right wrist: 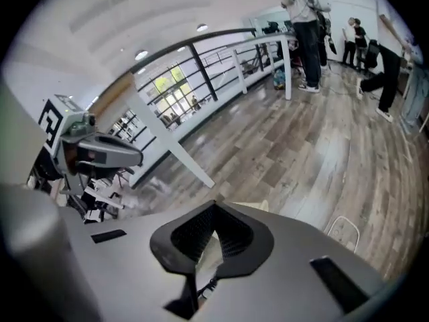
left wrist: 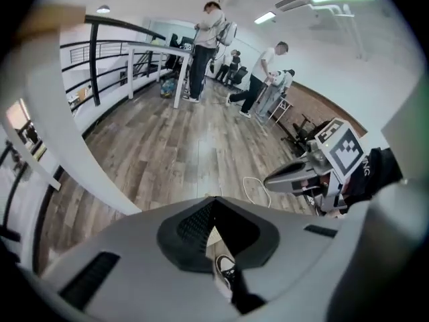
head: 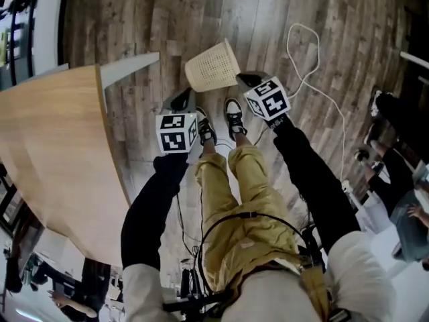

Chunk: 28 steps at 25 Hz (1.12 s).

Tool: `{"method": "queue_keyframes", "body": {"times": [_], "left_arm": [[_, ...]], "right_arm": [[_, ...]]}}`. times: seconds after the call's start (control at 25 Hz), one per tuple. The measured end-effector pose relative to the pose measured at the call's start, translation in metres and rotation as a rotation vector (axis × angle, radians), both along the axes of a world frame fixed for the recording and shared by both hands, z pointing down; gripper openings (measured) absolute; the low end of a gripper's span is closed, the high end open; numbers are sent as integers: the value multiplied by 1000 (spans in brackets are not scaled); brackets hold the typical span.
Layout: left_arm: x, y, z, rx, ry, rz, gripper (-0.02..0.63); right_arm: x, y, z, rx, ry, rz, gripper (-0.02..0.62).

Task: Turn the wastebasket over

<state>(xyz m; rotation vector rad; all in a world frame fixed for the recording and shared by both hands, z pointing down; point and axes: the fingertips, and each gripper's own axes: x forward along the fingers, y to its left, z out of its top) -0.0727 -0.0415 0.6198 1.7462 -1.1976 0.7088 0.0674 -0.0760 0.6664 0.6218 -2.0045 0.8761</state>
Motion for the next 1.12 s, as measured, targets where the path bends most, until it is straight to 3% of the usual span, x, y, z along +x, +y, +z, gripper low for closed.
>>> {"method": "queue_keyframes", "body": {"times": [0.32, 0.68, 1.12], "left_arm": [[-31, -30, -195, 222, -9, -97, 2], [-2, -43, -370, 517, -22, -111, 2], [29, -20, -533, 796, -35, -106, 2]], "right_arm": [[-7, -24, -223, 276, -138, 52, 20], [-15, -38, -440, 589, -265, 121, 21], [5, 7, -602, 818, -392, 174, 21]]}}
